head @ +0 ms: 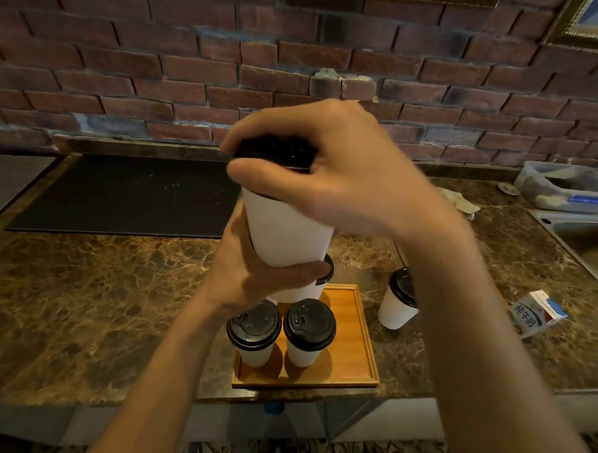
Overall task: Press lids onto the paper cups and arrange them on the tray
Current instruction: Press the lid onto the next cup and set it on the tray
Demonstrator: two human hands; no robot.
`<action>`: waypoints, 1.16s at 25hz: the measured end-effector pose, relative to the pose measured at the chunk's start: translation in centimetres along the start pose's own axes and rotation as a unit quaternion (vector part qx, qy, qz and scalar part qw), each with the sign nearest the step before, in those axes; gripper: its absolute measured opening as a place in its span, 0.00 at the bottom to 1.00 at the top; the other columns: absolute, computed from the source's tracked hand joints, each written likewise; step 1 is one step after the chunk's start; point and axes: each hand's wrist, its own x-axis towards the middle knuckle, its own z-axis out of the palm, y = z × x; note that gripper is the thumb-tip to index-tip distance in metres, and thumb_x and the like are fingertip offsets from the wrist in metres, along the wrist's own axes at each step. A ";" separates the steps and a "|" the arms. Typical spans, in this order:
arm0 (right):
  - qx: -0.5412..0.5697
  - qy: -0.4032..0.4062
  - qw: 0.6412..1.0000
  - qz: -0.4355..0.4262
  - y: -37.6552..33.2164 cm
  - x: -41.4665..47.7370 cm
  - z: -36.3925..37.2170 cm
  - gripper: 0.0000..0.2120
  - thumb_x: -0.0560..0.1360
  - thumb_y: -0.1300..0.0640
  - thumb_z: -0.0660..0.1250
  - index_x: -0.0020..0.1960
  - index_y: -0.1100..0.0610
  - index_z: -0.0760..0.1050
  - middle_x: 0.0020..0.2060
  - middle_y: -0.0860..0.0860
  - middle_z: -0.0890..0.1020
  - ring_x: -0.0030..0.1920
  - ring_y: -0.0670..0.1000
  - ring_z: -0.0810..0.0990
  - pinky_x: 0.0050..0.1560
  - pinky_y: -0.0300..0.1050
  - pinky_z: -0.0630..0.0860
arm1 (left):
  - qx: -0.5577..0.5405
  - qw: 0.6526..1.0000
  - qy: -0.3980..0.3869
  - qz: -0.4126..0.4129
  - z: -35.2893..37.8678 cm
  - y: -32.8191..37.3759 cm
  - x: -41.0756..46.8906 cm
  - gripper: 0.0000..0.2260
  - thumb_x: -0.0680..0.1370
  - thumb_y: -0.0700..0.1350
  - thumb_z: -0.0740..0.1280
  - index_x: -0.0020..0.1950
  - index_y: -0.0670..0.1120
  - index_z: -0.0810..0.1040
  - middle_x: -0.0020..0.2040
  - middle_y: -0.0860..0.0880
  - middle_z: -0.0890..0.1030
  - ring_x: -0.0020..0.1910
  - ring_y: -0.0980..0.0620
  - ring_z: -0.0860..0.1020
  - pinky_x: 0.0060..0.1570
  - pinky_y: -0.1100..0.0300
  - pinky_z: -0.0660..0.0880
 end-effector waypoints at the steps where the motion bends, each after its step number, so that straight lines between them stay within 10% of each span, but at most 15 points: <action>1: 0.098 -0.053 0.993 -0.027 0.5 -0.2 -1.0 0.12 0.78 0.50 0.66 0.59 0.51 0.80 0.53 0.44 0.82 0.53 0.42 0.79 0.49 0.39 0.76 | -0.014 1.000 -0.022 -0.013 -0.2 0.1 -0.1 0.39 0.57 0.48 0.78 0.64 0.43 0.69 0.51 0.57 0.81 0.51 0.57 0.80 0.42 0.66 0.79; 5: 0.066 -0.013 0.998 0.021 1.1 -0.4 -0.5 0.10 0.78 0.50 0.65 0.56 0.49 0.81 0.50 0.45 0.83 0.52 0.44 0.80 0.51 0.43 0.78 | -0.019 1.000 -0.007 -0.014 0.6 0.1 0.1 0.35 0.57 0.48 0.78 0.62 0.51 0.69 0.51 0.60 0.80 0.51 0.57 0.80 0.41 0.66 0.78; 9: -0.208 0.151 0.956 0.139 -0.4 0.1 3.2 0.14 0.78 0.42 0.57 0.51 0.45 0.80 0.39 0.43 0.78 0.40 0.48 0.74 0.39 0.46 0.67 | 0.013 1.000 0.001 -0.002 1.6 0.1 0.6 0.38 0.61 0.54 0.75 0.59 0.30 0.67 0.48 0.44 0.76 0.50 0.39 0.78 0.38 0.64 0.75; 13: 0.003 0.062 0.998 0.018 1.1 0.0 0.4 0.11 0.79 0.47 0.62 0.55 0.47 0.81 0.49 0.42 0.83 0.52 0.44 0.80 0.50 0.46 0.77 | -0.009 1.000 0.008 0.011 1.0 0.2 0.5 0.38 0.60 0.47 0.78 0.65 0.51 0.65 0.55 0.57 0.76 0.54 0.58 0.78 0.43 0.68 0.78; 16: 0.131 -0.001 0.989 -0.069 2.6 -0.5 -0.6 0.11 0.79 0.57 0.65 0.59 0.57 0.80 0.54 0.50 0.83 0.56 0.45 0.80 0.55 0.41 0.76 | -0.050 0.998 -0.025 -0.037 0.5 0.1 0.4 0.45 0.53 0.47 0.81 0.67 0.44 0.65 0.52 0.57 0.80 0.52 0.56 0.81 0.43 0.63 0.79; 23: 0.107 0.023 0.993 -0.032 2.8 -0.6 0.0 0.11 0.78 0.55 0.67 0.59 0.56 0.80 0.53 0.47 0.83 0.56 0.43 0.80 0.56 0.40 0.76 | -0.053 0.996 -0.033 -0.060 0.8 -0.3 0.1 0.38 0.52 0.54 0.82 0.58 0.58 0.69 0.48 0.63 0.80 0.50 0.60 0.80 0.41 0.66 0.79; 29: 0.102 0.177 0.976 0.075 3.8 -3.0 1.0 0.36 0.72 0.33 0.61 0.75 0.48 0.63 0.66 0.40 0.73 0.64 0.36 0.73 0.61 0.35 0.74 | -0.033 0.997 0.013 -0.071 0.9 -0.8 0.3 0.35 0.53 0.52 0.79 0.57 0.59 0.67 0.47 0.69 0.78 0.49 0.66 0.79 0.40 0.72 0.77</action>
